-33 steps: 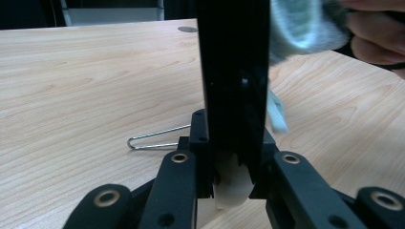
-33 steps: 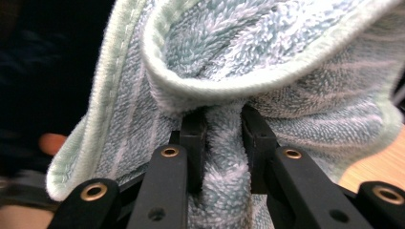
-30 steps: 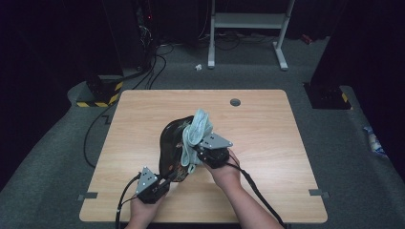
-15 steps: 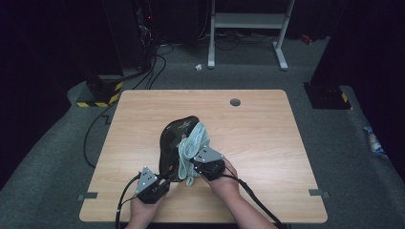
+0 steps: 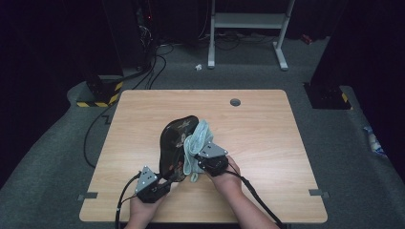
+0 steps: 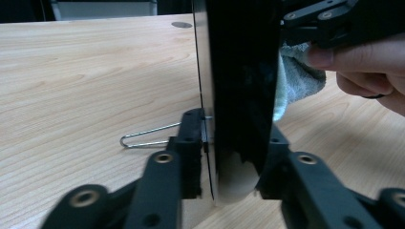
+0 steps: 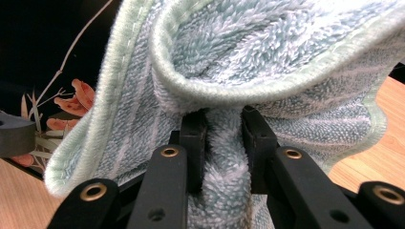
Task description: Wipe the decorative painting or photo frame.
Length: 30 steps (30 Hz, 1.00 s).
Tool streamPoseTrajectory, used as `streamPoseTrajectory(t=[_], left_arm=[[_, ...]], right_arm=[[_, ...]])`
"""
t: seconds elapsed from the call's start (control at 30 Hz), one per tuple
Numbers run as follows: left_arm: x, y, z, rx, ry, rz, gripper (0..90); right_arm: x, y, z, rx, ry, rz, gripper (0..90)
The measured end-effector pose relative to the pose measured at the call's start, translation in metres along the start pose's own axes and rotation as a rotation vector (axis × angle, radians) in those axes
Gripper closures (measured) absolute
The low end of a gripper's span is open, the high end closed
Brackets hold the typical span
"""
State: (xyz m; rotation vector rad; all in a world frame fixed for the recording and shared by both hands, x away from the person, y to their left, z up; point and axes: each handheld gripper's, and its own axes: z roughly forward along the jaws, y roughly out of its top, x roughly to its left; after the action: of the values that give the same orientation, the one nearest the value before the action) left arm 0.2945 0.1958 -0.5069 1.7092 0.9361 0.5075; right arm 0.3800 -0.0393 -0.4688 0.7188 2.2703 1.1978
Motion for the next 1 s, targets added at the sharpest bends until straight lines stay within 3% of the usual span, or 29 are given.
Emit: streamPoseTrajectory(t=[0.23,0.3,0.37,0.53,0.7,0.8,0.9,1.0], left_arm=[[0.003,0.006,-0.009,-0.044,0.008,-0.005,63.1],[0.003,0.008,-0.012,-0.062,0.004,-0.004,66.5],[0.003,0.009,-0.013,-0.059,0.002,0.000,75.6],[0.005,0.008,-0.013,-0.052,0.008,-0.024,77.5],[0.004,0.006,-0.013,-0.051,0.011,-0.026,78.0],[0.004,0.006,-0.013,-0.051,0.010,-0.026,78.1],[0.004,0.006,-0.013,-0.053,0.008,-0.028,78.1],[0.005,0.006,-0.013,-0.055,0.006,-0.033,78.0]], right_arm=[[-0.001,-0.001,0.000,0.003,-0.005,-0.002,74.2],[-0.002,-0.003,0.001,0.006,-0.007,-0.002,74.2],[-0.002,-0.004,0.002,0.012,-0.006,0.000,74.2],[0.003,-0.012,0.006,0.032,0.012,0.009,74.3],[0.024,-0.020,0.008,0.065,0.070,-0.024,74.3],[0.029,-0.020,0.006,0.061,0.076,-0.040,74.2],[0.021,-0.020,0.008,0.065,0.058,-0.030,73.8],[0.005,-0.021,0.012,0.077,0.021,0.007,73.8]])
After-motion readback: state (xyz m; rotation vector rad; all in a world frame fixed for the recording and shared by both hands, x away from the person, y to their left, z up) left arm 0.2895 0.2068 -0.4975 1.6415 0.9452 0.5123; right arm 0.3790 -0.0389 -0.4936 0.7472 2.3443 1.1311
